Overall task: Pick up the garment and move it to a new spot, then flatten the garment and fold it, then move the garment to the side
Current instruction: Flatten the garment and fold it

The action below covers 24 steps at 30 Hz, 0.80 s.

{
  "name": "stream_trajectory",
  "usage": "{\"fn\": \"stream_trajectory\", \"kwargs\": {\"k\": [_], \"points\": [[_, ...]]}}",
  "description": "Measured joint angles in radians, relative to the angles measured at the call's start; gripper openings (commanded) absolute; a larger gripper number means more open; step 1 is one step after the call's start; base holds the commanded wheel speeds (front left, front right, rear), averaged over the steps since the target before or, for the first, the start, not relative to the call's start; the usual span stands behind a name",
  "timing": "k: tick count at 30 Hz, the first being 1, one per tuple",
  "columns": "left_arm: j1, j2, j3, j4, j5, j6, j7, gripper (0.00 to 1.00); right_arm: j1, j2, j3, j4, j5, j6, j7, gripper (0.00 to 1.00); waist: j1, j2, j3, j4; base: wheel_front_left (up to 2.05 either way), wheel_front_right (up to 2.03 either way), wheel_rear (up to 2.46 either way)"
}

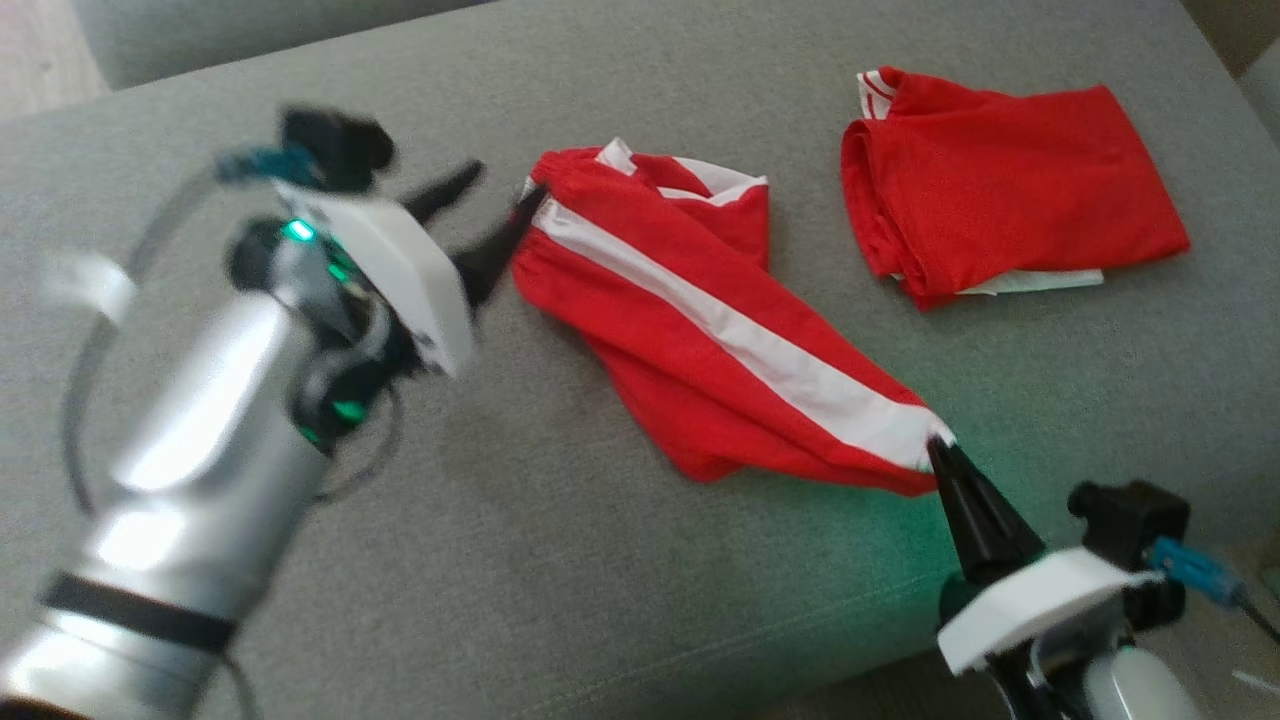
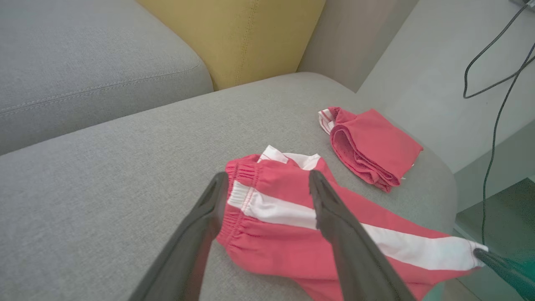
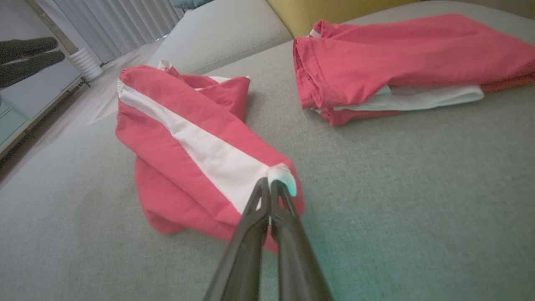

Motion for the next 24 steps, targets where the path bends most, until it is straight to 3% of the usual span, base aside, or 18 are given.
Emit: {"fn": "stream_trajectory", "kwargs": {"k": [4,10,24], "points": [[-0.091,0.082,-0.103,0.020,-0.133,0.000,0.095,1.00,-0.049,0.000,0.020,0.021,0.000,0.000,-0.018,0.00,0.0000,0.0000,0.016,-0.023,0.00,0.00,0.00],[-0.155,0.154,-0.255,0.070,-0.185,0.000,0.125,1.00,-0.066,-0.001,0.036,0.046,0.000,0.000,-0.035,0.00,0.0000,0.0000,0.040,-0.048,0.00,0.00,0.00],[-0.298,0.186,-0.433,0.164,-0.292,0.000,0.088,1.00,-0.108,0.000,0.050,0.068,0.002,0.000,-0.062,0.00,0.0000,0.0000,0.103,-0.075,0.00,0.00,0.00]]}}
